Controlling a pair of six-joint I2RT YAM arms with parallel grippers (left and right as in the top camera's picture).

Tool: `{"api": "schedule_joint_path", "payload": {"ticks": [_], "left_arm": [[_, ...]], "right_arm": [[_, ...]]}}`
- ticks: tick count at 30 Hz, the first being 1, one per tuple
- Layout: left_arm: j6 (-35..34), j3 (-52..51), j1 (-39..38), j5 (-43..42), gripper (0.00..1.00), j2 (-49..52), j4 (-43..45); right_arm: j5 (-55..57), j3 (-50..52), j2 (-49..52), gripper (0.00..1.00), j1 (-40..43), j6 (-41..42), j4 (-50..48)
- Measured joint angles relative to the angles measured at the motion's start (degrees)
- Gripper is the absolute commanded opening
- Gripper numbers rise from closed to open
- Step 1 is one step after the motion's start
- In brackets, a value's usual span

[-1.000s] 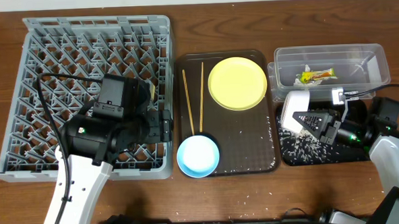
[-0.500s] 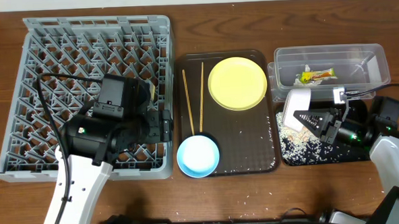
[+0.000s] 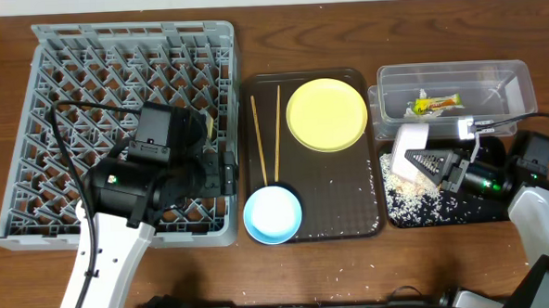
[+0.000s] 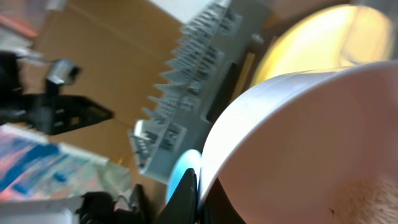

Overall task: Sort waste into correct bins and load items into the dishwasher
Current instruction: 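Tip the rice bowl over the black tray with the right gripper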

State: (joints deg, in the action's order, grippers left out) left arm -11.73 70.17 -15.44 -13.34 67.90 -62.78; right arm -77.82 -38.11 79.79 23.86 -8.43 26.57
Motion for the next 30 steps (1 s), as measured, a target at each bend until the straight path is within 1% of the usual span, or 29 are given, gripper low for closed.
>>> {"api": "schedule_joint_path", "payload": {"ticks": [5, 8, 11, 14, 17, 20, 21, 23, 26, 30], "left_arm": [[0.00, 0.00, 0.00, 0.00, 0.82, 0.00, -0.02], [0.00, 0.00, 0.00, 0.00, 0.82, 0.00, -0.04], [-0.02, 0.00, 0.00, 0.00, 0.82, 0.00, -0.04], [0.00, 0.00, 0.00, 0.00, 0.83, 0.00, -0.09], [-0.02, 0.00, 0.00, 0.00, 0.82, 0.00, 0.00], [0.00, 0.00, 0.00, -0.02, 0.82, 0.00, 0.00], [0.00, 0.00, 0.00, 0.00, 0.82, 0.00, 0.00], [0.00, 0.00, 0.00, 0.00, 0.82, 0.00, 0.13], [0.00, 0.00, 0.00, 0.00, 0.82, 0.00, -0.04], [-0.02, 0.00, 0.00, 0.00, 0.83, -0.17, 0.00]], "right_arm": [[0.02, 0.02, 0.04, 0.01, -0.02, 1.36, 0.17], [-3.23, 0.02, 0.07, 0.01, -0.22, 1.55, -0.20], [0.00, 0.02, 0.09, 0.01, -0.37, 4.02, -0.55], [-1.03, 0.04, 0.09, 0.01, -0.39, 4.46, -0.74], [1.62, 0.04, 0.09, 0.01, -0.35, 7.08, -0.74], [-1.81, 0.04, 0.04, 0.01, -0.76, 5.99, -0.61], [-1.38, 0.04, 0.02, 0.01, -0.87, 5.90, -0.57], [5.53, 0.04, -0.15, 0.01, -1.42, 9.33, -0.13], [8.92, 0.02, -0.35, 0.01, -2.40, 11.04, 0.92], [15.08, -1.62, -3.74, 0.01, -7.87, 12.11, 7.58]]}}
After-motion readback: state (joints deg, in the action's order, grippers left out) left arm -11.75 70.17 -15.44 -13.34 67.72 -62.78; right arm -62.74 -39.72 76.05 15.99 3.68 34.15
